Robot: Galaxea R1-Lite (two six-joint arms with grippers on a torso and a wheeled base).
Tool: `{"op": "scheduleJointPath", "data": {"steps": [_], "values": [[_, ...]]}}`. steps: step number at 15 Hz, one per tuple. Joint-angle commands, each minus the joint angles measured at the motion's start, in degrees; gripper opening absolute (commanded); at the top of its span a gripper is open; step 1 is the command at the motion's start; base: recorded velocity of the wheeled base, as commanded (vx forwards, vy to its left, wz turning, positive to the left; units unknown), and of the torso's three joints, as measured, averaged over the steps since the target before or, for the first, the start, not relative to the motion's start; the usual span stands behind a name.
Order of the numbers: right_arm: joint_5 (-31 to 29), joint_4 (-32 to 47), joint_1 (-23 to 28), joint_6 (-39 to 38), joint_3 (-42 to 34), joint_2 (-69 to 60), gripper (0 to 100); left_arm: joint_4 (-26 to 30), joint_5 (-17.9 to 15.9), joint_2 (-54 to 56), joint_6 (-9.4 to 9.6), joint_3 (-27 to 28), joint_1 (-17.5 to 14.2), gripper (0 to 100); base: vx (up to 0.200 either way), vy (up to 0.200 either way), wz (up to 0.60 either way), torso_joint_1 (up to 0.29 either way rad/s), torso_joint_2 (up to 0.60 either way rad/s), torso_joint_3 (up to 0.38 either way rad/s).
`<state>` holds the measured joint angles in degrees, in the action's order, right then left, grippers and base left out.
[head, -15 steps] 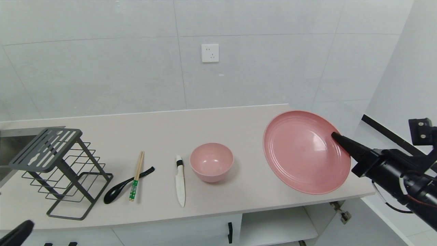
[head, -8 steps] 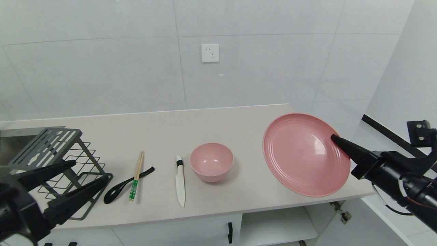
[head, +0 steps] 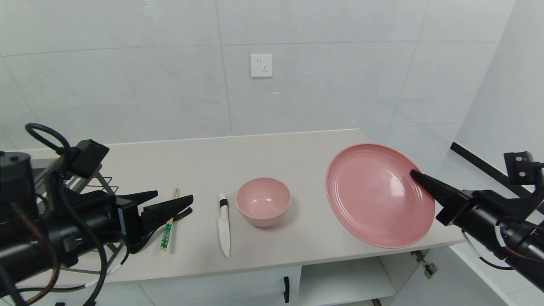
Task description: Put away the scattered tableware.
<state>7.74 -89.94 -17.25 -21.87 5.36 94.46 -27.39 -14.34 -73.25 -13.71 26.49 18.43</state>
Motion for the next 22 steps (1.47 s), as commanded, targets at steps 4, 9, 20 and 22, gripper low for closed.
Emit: {"op": "scheduleJointPath", "data": {"steps": [4, 9, 20, 22], "values": [[0.3, -0.1, 0.0, 1.0, -0.4, 0.2, 0, -0.3, 3.4, -13.6, -5.53, 3.0, 3.7, 100, 0.000, 0.000, 0.00, 0.000, 0.00, 0.000], [0.4, -0.1, 0.1, 1.0, -0.4, 0.2, 0, -9.2, 10.8, -23.4, -7.82, 3.3, 9.4, 100, 0.000, 0.000, 0.00, 0.000, 0.00, 0.000], [0.4, -0.1, -0.1, 1.0, -0.5, 1.3, 0, -21.2, 15.8, -36.3, -2.55, 4.9, 10.0, 100, 0.000, 0.000, 0.00, 0.000, 0.00, 0.000], [0.4, -0.1, -0.2, 1.0, -1.0, 1.4, 0, -21.9, 15.8, -38.1, -2.55, 7.2, 9.7, 100, 0.000, 0.000, 0.00, 0.000, 0.00, 0.000]]}}
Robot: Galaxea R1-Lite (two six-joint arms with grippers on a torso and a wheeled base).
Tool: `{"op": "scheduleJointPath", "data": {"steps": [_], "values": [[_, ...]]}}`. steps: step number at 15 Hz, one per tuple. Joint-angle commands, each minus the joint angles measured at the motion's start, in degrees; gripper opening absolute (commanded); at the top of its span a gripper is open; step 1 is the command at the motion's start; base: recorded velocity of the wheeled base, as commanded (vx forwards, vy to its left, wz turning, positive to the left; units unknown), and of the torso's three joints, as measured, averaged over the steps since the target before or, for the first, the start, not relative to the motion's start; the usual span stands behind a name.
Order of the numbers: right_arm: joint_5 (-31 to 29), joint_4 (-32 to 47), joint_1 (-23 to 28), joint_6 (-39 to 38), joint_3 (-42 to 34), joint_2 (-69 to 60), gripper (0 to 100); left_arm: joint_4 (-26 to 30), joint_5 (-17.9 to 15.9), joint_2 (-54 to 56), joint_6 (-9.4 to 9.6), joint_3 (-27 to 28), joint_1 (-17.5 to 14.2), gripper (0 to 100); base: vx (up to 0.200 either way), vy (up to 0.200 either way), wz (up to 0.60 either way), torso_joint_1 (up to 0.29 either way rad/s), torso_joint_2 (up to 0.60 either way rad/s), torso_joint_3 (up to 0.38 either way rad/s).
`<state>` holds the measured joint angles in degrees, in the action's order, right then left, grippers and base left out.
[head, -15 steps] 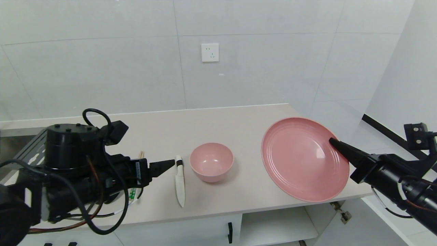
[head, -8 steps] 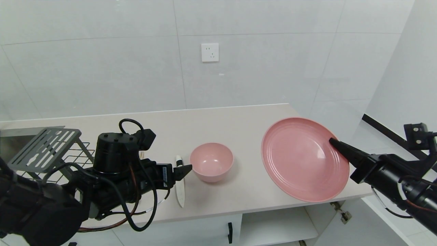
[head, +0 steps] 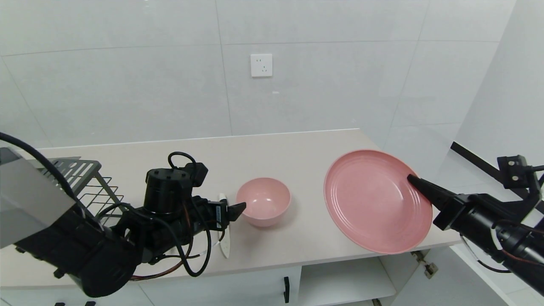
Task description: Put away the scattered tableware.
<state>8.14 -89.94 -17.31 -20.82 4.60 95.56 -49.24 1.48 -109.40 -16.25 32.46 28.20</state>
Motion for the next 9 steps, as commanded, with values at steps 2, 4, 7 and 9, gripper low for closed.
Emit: {"op": "scheduleJointPath", "data": {"steps": [2, 4, 7, 9], "values": [[0.0, -0.1, -0.1, 0.1, -0.2, 0.3, 0, -0.1, 0.1, -3.7, -0.01, 3.8, 0.2, 100, 0.000, 0.000, 0.00, 0.000, 0.00, 0.000], [0.0, -0.1, -0.1, 0.2, -0.3, 0.3, 0, -0.1, 0.2, -5.1, -0.01, 5.9, 0.3, 100, 0.000, 0.000, 0.00, 0.000, 0.00, 0.000], [0.0, -0.1, -0.2, 0.5, -0.3, 0.3, 0, -0.4, 1.7, -5.8, -0.10, 7.1, 0.4, 100, 0.000, 0.000, 0.00, 0.000, 0.00, 0.000], [0.0, -0.1, -0.7, 0.5, -0.3, 0.3, 0, -0.7, 1.7, -6.6, -0.10, 7.8, 0.2, 100, 0.000, 0.000, 0.00, 0.000, 0.00, 0.000]]}}
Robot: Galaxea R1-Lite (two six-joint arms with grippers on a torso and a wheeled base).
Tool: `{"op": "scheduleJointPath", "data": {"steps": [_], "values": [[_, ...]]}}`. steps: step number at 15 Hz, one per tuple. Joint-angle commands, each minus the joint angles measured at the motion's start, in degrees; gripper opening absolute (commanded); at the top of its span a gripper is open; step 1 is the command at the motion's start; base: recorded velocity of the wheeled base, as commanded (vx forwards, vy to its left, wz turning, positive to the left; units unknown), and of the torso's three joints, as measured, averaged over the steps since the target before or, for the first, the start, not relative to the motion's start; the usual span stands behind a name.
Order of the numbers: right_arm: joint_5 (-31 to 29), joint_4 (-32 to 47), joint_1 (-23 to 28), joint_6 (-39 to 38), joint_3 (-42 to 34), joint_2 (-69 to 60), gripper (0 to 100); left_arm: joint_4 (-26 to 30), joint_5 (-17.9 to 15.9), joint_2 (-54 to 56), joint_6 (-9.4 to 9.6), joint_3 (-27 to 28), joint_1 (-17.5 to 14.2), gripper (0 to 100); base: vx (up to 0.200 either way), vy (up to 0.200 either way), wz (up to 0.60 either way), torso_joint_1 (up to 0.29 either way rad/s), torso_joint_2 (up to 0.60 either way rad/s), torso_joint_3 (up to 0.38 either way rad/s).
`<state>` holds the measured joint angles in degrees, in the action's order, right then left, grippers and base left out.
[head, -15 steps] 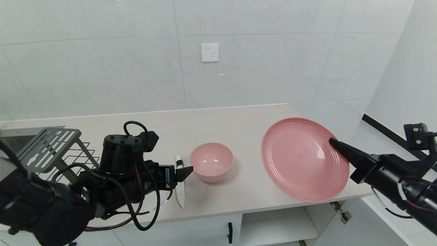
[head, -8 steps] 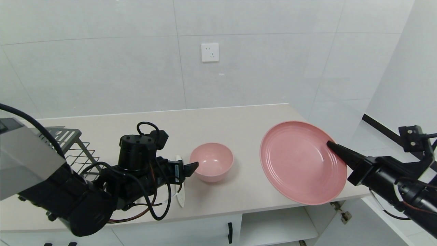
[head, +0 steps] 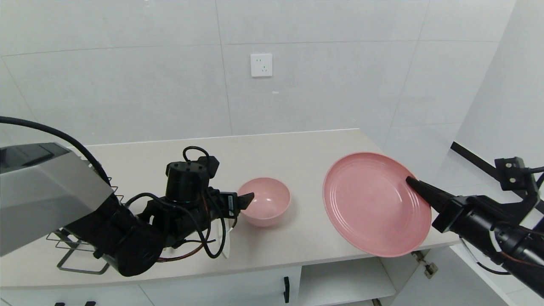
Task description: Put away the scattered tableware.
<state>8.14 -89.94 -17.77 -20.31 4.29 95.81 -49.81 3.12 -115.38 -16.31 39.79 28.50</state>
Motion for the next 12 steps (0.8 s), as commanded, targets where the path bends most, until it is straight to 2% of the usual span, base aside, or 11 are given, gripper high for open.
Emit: {"op": "scheduleJointPath", "data": {"steps": [1, 4, 8, 12], "values": [[0.0, -0.1, -0.5, 0.0, -0.1, 0.1, 0, -0.2, -0.1, -1.8, -0.04, 1.7, -0.2, 100, 0.000, 0.000, 0.00, 0.000, 0.00, 0.000], [0.0, -0.1, -0.6, 0.0, 0.0, 0.0, 0, -0.7, -0.1, -6.0, -0.12, 4.4, 0.0, 100, 0.000, 0.000, 0.00, 0.000, 0.00, 0.000], [0.0, -0.1, -0.6, 0.0, 0.0, -0.1, 0, -3.5, -0.1, -10.3, -0.12, 5.2, -0.7, 100, 0.000, 0.000, 0.00, 0.000, 0.00, 0.000], [0.0, -0.1, -0.6, 0.0, -0.1, 0.0, 0, -4.0, -0.3, -12.7, -0.12, 6.7, -0.8, 100, 0.000, 0.000, 0.00, 0.000, 0.00, 0.000]]}}
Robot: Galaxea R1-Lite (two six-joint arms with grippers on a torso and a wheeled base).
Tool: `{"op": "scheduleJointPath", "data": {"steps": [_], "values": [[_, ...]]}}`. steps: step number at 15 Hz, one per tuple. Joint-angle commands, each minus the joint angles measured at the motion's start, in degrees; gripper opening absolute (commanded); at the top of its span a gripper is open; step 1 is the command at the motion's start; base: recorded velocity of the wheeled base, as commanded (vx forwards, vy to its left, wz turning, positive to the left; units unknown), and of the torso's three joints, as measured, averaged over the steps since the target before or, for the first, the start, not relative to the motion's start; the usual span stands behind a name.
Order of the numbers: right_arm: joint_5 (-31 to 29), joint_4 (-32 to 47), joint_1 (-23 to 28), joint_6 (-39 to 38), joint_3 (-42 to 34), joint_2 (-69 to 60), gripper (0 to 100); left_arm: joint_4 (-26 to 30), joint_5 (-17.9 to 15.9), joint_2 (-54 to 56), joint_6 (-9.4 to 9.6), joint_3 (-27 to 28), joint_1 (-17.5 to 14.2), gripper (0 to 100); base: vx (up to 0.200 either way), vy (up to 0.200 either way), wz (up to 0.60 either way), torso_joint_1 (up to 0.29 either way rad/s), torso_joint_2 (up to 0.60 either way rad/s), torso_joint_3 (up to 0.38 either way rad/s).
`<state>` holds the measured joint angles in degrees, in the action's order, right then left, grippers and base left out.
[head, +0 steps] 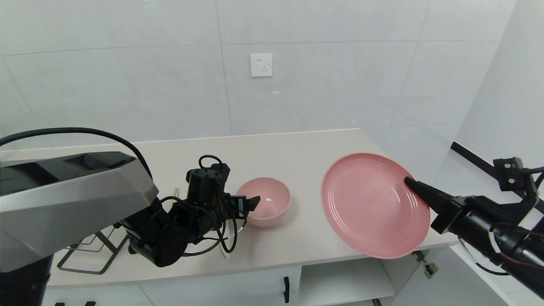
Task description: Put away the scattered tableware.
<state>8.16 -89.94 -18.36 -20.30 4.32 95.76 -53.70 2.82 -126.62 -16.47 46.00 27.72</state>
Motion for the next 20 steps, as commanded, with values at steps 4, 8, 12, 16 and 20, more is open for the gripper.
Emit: {"op": "scheduleJointPath", "data": {"steps": [4, 8, 12, 16, 20], "values": [[0.0, -0.1, 0.0, 0.0, -0.1, 0.0, 0, -0.1, -0.1, -2.7, 0.03, 0.8, 0.1, 0, 0.000, 0.000, 0.00, 0.000, 0.00, 0.000], [0.0, -0.1, 0.0, 0.0, -0.2, 0.0, 0, -1.1, 0.0, -1.0, 0.03, 0.4, 0.1, 0, 0.000, 0.000, 0.00, 0.000, 0.00, 0.000], [0.0, -0.1, 0.0, 0.0, -0.2, 0.0, 0, -1.6, 0.0, 4.5, 0.21, -3.0, 0.0, 0, 0.000, 0.000, 0.00, 0.000, 0.00, 0.000], [0.0, -0.1, 0.0, 0.2, -0.2, 0.0, 0, -1.6, -0.1, 13.1, 5.04, -9.2, -1.4, 0, 0.000, 0.000, 0.00, 0.000, 0.00, 0.000], [0.0, -0.1, 0.0, 0.8, -0.3, 0.0, 0, -1.6, -0.4, 17.1, 5.31, -11.1, -2.6, 0, 0.000, 0.000, 0.00, 0.000, 0.00, 0.000]]}}
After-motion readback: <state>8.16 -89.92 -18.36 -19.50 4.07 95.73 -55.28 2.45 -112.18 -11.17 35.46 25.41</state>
